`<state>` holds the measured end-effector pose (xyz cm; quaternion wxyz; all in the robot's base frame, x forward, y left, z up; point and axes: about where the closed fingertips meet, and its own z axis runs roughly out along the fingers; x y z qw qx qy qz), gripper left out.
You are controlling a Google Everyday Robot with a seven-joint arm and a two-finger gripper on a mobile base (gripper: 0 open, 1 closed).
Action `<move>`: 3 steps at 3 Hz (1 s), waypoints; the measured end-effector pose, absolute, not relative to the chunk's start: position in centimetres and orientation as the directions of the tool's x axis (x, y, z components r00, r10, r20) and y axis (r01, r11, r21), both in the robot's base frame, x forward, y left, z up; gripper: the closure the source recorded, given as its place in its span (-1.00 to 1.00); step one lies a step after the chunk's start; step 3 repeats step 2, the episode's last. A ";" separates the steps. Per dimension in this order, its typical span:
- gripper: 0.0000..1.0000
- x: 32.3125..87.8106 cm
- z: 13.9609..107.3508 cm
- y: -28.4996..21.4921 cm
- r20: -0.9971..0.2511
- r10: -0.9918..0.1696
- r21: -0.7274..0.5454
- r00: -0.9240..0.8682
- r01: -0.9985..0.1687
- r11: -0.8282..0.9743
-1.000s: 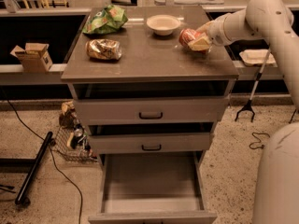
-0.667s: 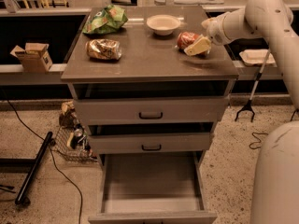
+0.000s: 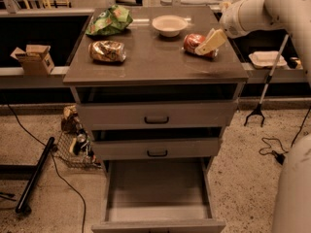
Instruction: Pick coke can from bottom drawer and place on counter
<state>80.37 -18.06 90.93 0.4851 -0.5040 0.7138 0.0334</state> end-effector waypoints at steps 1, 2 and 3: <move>-1.00 77.6 95.9 -17.8 -0.691 -0.719 -0.534 0.078 -0.725 0.435; -1.00 74.2 99.5 -16.0 -0.657 -0.731 -0.593 0.181 -0.724 0.353; -1.00 74.2 99.5 -16.0 -0.657 -0.731 -0.593 0.181 -0.724 0.353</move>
Offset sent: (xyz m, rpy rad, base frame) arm -0.0972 0.0313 0.1198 -0.1086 -0.2199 0.1984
